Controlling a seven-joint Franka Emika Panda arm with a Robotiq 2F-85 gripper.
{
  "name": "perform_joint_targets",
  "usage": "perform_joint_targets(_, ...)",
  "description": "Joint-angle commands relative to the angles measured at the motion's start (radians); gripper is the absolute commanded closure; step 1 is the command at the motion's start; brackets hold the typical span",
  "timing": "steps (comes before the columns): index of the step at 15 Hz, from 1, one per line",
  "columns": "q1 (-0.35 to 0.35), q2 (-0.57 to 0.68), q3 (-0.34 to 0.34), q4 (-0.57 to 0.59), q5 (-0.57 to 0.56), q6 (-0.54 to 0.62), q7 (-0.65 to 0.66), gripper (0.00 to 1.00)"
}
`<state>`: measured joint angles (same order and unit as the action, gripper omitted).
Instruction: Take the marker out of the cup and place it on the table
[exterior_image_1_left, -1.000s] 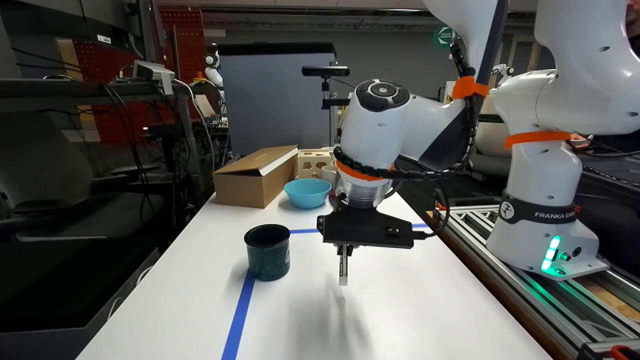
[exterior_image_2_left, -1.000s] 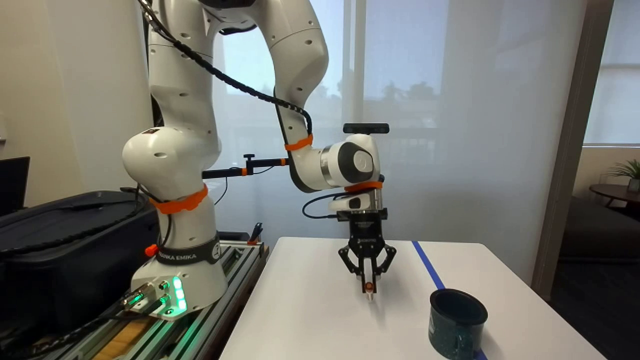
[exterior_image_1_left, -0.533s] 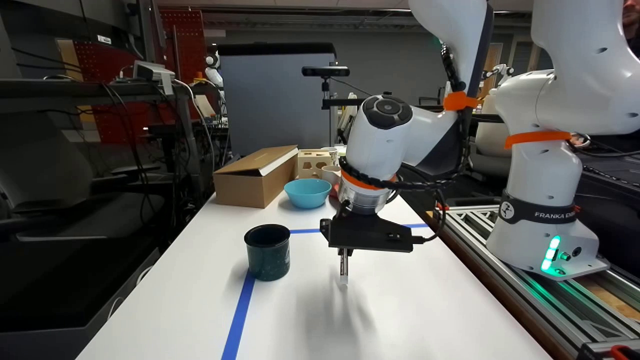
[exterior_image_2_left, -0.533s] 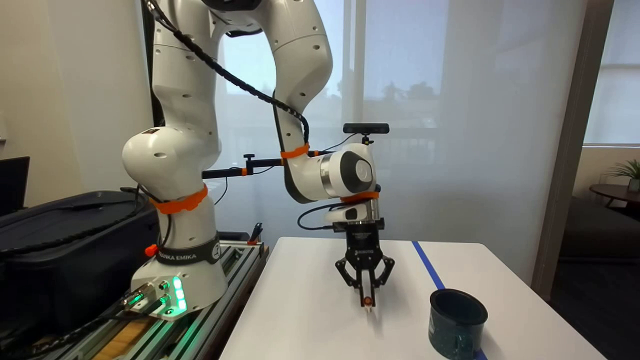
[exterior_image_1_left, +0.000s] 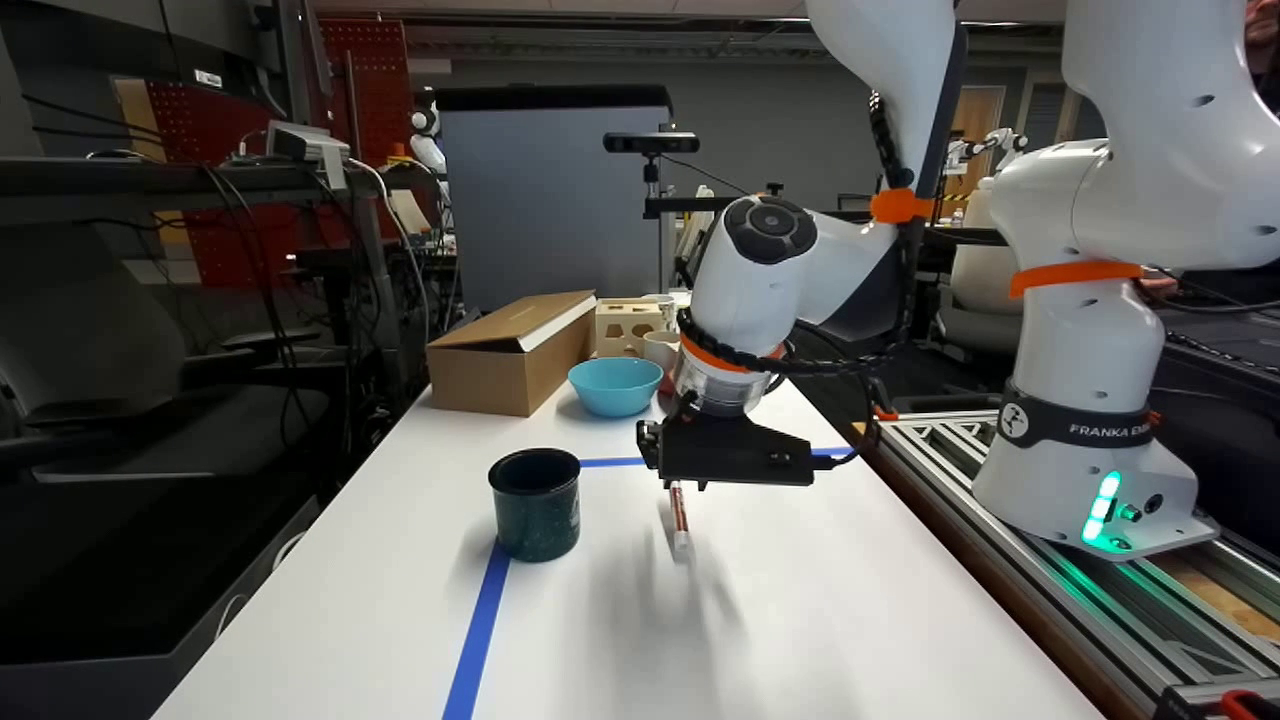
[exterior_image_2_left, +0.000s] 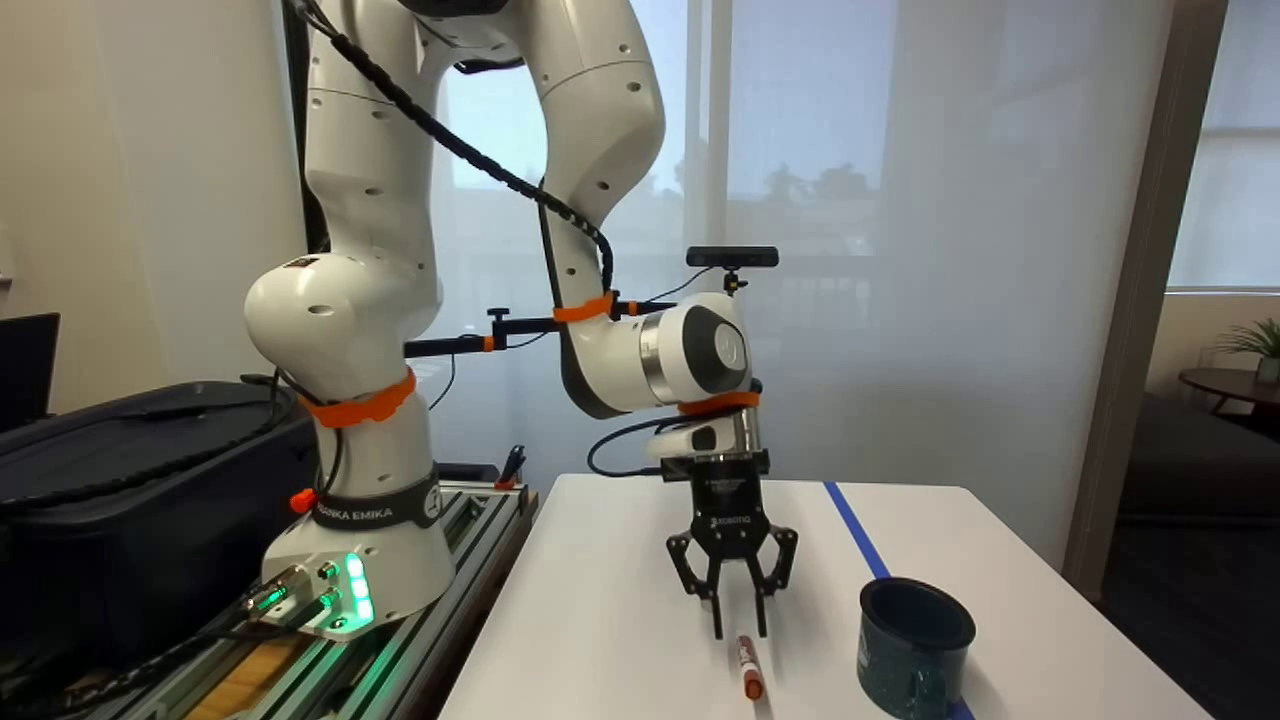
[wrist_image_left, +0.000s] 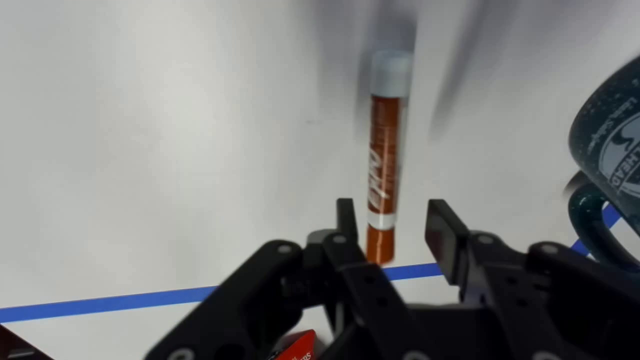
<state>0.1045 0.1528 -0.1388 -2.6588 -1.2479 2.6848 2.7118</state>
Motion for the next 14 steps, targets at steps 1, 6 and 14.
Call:
perform_joint_targets(1,0.006,-0.06,-0.008,-0.042,-0.059,0.006,0.059,0.25)
perform_joint_targets(6,0.012,-0.201,0.004,-0.118,-0.022,-0.02,0.006,0.0)
perform_joint_targets(14,-0.043,-0.433,0.066,-0.136,0.23,-0.156,-0.303,0.0)
